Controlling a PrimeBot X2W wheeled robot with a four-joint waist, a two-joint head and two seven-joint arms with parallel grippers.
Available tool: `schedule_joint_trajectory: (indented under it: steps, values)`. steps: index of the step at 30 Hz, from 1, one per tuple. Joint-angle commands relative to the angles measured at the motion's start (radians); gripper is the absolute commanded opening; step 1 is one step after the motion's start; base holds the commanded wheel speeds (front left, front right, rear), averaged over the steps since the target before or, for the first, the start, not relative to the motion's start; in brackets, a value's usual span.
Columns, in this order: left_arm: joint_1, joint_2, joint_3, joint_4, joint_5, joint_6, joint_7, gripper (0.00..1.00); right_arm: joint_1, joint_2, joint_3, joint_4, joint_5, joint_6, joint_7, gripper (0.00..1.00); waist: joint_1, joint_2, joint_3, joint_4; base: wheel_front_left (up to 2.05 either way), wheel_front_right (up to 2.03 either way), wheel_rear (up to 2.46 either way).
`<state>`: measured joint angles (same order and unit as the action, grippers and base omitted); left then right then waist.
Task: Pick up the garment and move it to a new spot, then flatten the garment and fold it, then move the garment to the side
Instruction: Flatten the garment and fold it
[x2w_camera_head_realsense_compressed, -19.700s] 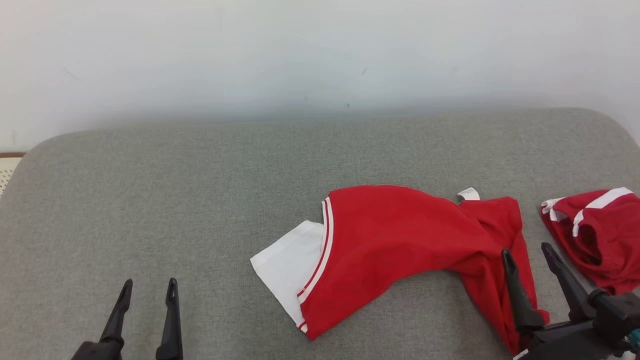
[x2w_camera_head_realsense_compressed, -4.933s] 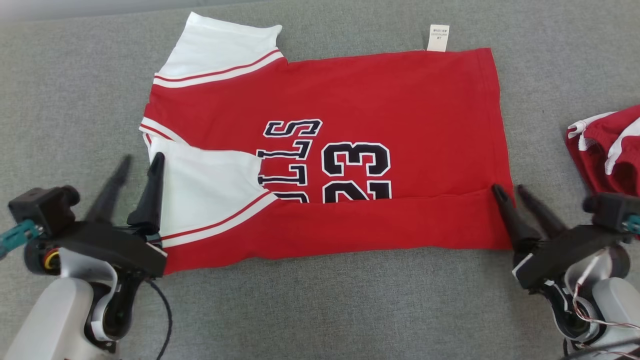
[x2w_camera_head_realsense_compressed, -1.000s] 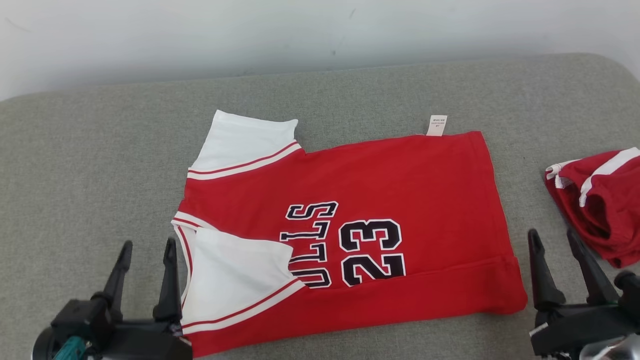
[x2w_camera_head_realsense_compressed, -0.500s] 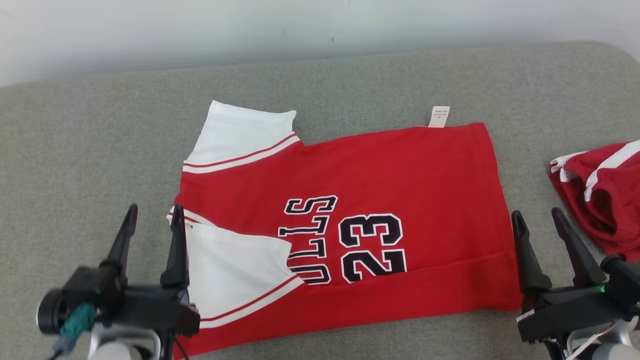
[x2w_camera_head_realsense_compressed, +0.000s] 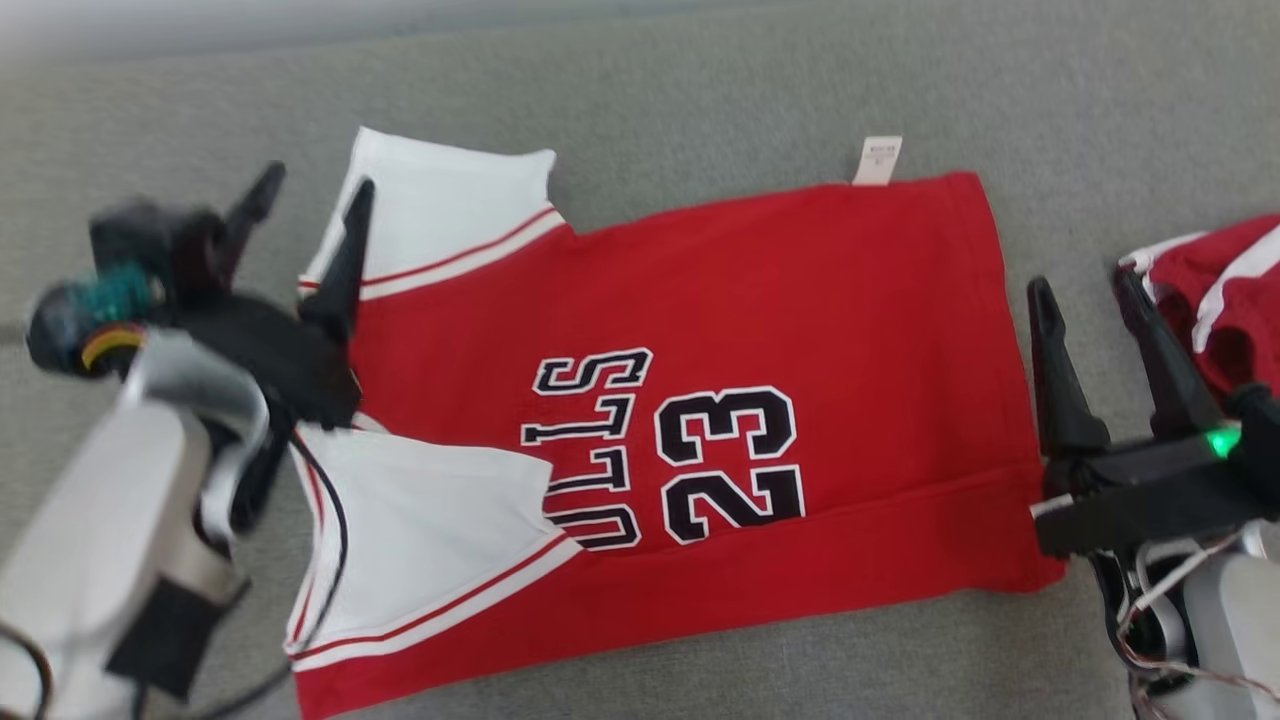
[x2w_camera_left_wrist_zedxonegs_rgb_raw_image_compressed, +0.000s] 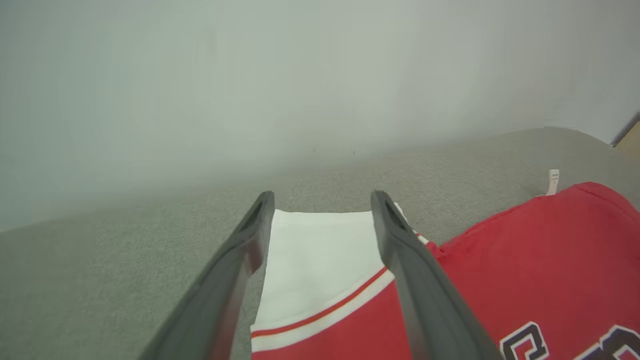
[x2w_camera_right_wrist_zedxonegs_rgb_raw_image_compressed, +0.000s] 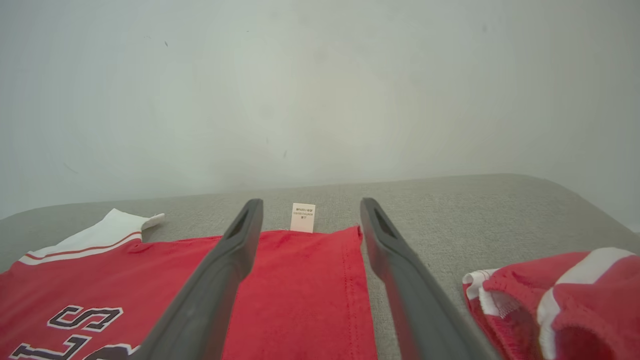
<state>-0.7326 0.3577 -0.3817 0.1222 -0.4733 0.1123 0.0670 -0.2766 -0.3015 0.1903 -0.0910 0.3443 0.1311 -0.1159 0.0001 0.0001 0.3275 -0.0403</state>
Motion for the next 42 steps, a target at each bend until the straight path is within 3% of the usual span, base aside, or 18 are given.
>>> schedule_joint_trajectory:
  steps: [1, 6, 15, 28, 31, 36, 37, 38, 39, 42]
  values:
    - [-0.053, 0.008, -0.004, 0.048, -0.019, -0.023, 0.035, 1.00, -0.030, -0.007, 0.017, 0.008, 0.009, -0.001, -0.015, 1.00, -0.0001, -0.0001, 0.069, -0.049, 0.00, 0.00, 0.00]
    - [-0.216, 0.020, -0.012, 0.211, -0.041, -0.087, 0.128, 1.00, -0.094, 0.003, 0.065, 0.044, 0.028, -0.001, -0.053, 1.00, -0.0001, -0.0001, 0.136, -0.103, 0.00, 0.00, 0.00]
    - [-0.404, 0.053, -0.024, 0.435, -0.045, -0.142, 0.245, 1.00, -0.158, 0.018, 0.124, 0.121, 0.063, -0.001, -0.109, 1.00, -0.0001, -0.0001, 0.214, -0.179, 0.00, 0.00, 0.00]
    - [-0.458, 0.082, -0.021, 0.624, -0.057, -0.126, 0.302, 1.00, -0.166, 0.008, 0.130, 0.170, 0.078, -0.001, -0.141, 1.00, -0.0001, -0.0001, 0.221, -0.182, 0.00, 0.00, 0.00]
    - [-0.460, 0.074, -0.029, 0.631, -0.058, -0.112, 0.330, 1.00, -0.167, 0.003, 0.123, 0.170, 0.075, -0.001, -0.142, 1.00, -0.0001, -0.0001, 0.213, -0.171, 0.00, 0.00, 0.00]
    - [-0.461, 0.067, -0.035, 0.620, -0.073, -0.129, 0.347, 1.00, -0.173, 0.003, 0.124, 0.164, 0.073, -0.001, -0.139, 1.00, -0.0001, -0.0001, 0.210, -0.165, 0.00, 0.00, 0.00]
    - [-0.461, 0.059, -0.036, 0.618, -0.081, -0.139, 0.349, 0.84, -0.175, 0.004, 0.125, 0.163, 0.079, -0.001, -0.138, 1.00, -0.0001, -0.0001, 0.210, -0.165, 0.00, 0.00, 0.00]
    - [-0.463, 0.056, -0.035, 0.613, -0.080, -0.144, 0.341, 0.45, -0.177, 0.004, 0.126, 0.162, 0.084, -0.001, -0.137, 1.00, -0.0001, -0.0001, 0.211, -0.164, 0.00, 0.00, 0.00]
    - [-0.464, 0.056, -0.036, 0.612, -0.079, -0.147, 0.340, 0.00, -0.181, 0.003, 0.126, 0.162, 0.088, -0.001, -0.135, 1.00, -0.0001, -0.0001, 0.212, -0.165, 0.00, 0.00, 0.00]
    - [-0.475, 0.056, -0.035, 0.607, -0.078, -0.141, 0.319, 0.00, -0.205, -0.016, 0.105, 0.183, 0.131, -0.001, -0.121, 1.00, -0.0001, -0.0001, 0.212, -0.169, 0.00, 0.00, 0.00]
